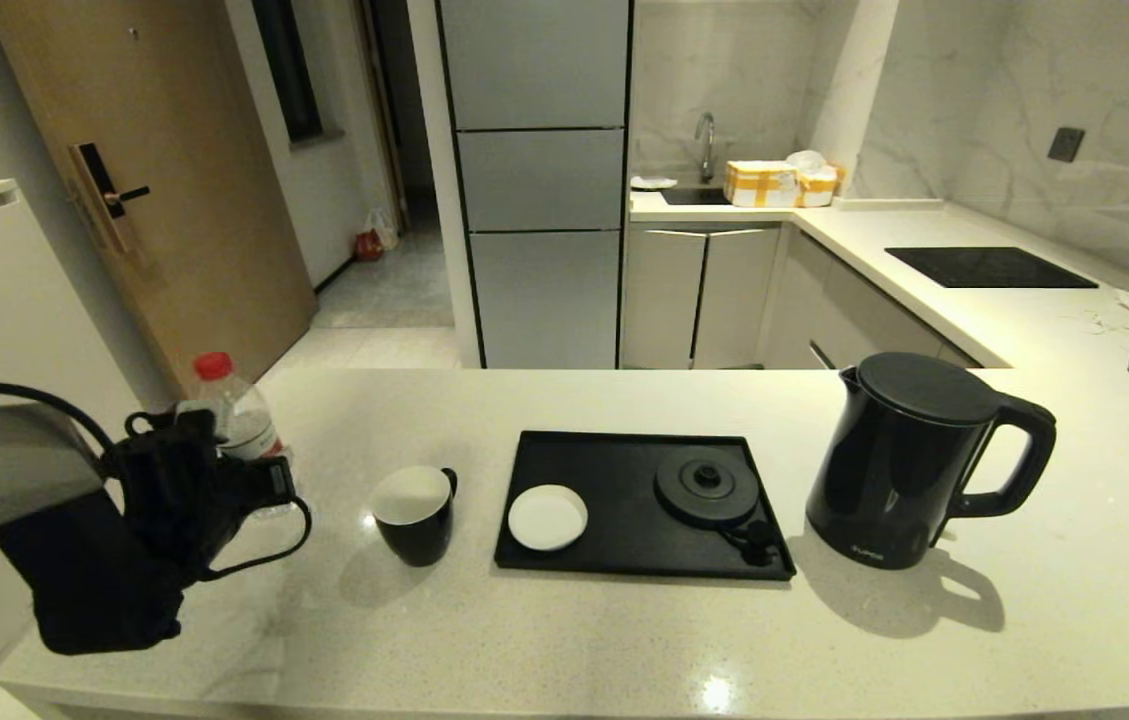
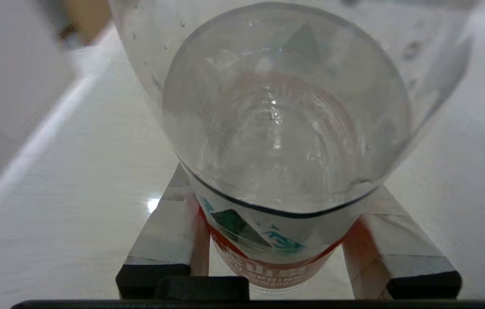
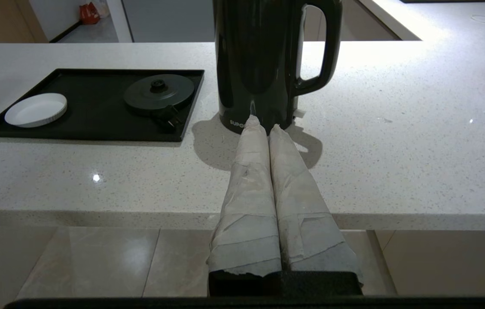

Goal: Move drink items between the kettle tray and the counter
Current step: Place it on the left

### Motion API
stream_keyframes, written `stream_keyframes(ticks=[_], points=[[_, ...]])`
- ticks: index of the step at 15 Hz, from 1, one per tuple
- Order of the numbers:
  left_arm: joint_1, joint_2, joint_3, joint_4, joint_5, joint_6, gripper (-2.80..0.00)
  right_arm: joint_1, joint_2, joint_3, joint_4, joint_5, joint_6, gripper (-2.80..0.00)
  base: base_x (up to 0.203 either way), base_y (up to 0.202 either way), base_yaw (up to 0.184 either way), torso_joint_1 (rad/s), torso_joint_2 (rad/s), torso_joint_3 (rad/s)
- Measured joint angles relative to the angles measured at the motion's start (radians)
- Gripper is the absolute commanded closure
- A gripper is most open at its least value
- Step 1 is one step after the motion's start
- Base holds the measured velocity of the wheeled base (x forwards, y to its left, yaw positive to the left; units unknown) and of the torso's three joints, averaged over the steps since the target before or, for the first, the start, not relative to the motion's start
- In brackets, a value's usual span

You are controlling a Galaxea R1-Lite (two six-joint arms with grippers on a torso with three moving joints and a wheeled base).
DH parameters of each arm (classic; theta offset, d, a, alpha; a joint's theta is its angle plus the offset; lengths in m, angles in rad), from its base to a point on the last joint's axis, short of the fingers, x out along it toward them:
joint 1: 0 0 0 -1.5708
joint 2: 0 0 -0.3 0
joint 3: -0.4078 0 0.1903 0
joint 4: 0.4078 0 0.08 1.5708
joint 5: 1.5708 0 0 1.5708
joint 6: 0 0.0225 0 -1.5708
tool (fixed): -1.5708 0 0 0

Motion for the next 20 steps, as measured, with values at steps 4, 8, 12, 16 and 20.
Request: stream_keyframes(ticks=[4,8,12,16,20], points=[[-0.051,0.086,0.007,-0.026,-0.036,0.002,0.0,0.0,0.0,0.0,0.0,0.0,0.0,0.0,0.0,0.0,0.0,0.0,0.0,0.0],[-0.103,0.13,0.007,-0.037,-0.052,0.004,0.0,0.0,0.0,0.0,0.0,0.0,0.0,0.0,0.0,0.0,0.0,0.0,0.0,0.0],[-0.114,0.153,0.005,-0.039,-0.05,0.004,-2.8,-0.001,0.0,0.0,0.0,0.0,0.0,0.0,0.0,0.0,0.0,0.0,0.0,0.0],[-0.122,0.173,0.015,-0.057,-0.052,0.003,-2.8,0.0,0.0,0.0,0.0,0.0,0.0,0.0,0.0,0.0,0.0,0.0,0.0,0.0],[-0.127,0.175,0.05,-0.079,-0.051,0.004,-2.8,0.0,0.0,0.0,0.0,0.0,0.0,0.0,0.0,0.0,0.0,0.0,0.0,0.0]])
